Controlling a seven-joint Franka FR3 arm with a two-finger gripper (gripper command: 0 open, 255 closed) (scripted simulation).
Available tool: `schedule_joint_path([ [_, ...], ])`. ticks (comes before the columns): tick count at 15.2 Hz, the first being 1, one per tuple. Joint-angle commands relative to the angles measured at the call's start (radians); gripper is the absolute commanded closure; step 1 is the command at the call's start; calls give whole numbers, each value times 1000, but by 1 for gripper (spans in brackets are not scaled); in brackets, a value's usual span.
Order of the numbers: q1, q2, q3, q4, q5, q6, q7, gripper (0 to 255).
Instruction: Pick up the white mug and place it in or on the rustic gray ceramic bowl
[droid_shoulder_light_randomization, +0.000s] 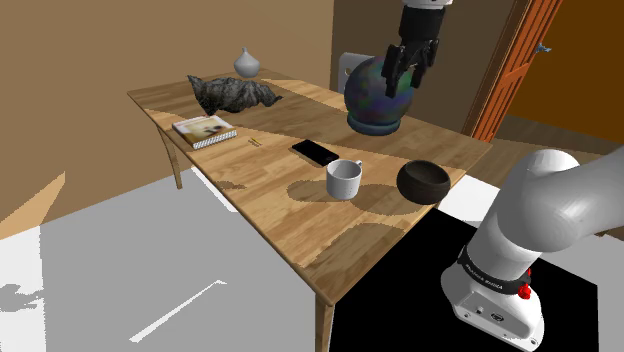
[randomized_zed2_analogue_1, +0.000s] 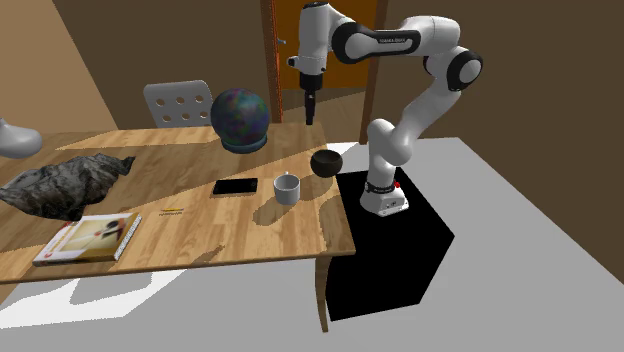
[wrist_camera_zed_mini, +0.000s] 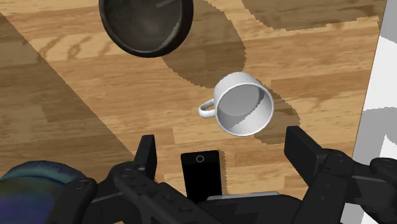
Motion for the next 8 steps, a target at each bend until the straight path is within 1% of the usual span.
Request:
schedule_joint_path([
  [1,0,0,0,0,0,0,0,0],
  [8,28,86,57,-149,30,233,65,0],
])
